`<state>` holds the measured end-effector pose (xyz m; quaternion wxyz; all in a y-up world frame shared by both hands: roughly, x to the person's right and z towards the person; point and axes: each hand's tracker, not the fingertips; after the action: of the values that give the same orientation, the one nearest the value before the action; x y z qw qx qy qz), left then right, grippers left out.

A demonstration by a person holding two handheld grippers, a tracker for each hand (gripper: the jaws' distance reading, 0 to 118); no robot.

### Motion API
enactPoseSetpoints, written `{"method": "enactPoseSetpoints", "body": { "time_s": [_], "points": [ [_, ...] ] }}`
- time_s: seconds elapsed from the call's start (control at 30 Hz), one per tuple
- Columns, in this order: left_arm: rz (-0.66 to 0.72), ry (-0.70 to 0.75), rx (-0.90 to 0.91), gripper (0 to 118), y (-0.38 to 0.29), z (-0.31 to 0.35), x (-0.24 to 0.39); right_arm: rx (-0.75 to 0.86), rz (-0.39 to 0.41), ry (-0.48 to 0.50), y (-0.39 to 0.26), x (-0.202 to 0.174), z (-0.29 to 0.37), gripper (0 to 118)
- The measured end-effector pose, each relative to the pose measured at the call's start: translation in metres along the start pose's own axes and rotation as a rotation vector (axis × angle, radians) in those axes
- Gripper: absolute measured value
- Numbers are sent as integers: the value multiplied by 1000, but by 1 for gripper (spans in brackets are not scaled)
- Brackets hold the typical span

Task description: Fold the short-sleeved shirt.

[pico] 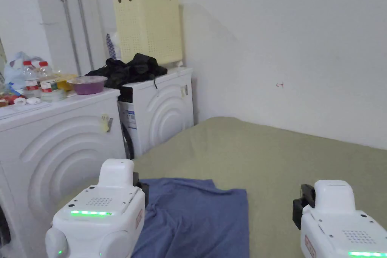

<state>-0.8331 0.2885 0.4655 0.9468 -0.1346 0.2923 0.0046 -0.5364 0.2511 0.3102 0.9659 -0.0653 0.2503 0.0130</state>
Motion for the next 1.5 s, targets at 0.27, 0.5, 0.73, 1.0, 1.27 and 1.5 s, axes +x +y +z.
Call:
{"method": "enactPoseSetpoints", "body": {
  "time_s": [0.27, 0.5, 0.73, 1.0, 1.27, 1.5],
  "points": [
    [-4, 24, -40, 0, -9, -17, -13, -28, 11, 45, -6, -20, -17, 0],
    [2, -75, -121, 0, -18, -72, 19, -64, 31, 24, -20, -12, -29, 0],
    [65, -222, -392, 0, -54, -192, 79, -148, 18, -12, -54, 14, -55, 0],
    [-32, -299, -679, 1, -114, -311, 133, -243, -4, -27, -102, 42, -71, 0],
    [-144, -257, -789, 115, -136, -337, 173, -291, 3, -26, -129, 54, -62, 0],
    [-104, -238, -769, 0, -124, -330, 166, -301, 1, -65, -122, 74, -39, 0]
  ]
}}
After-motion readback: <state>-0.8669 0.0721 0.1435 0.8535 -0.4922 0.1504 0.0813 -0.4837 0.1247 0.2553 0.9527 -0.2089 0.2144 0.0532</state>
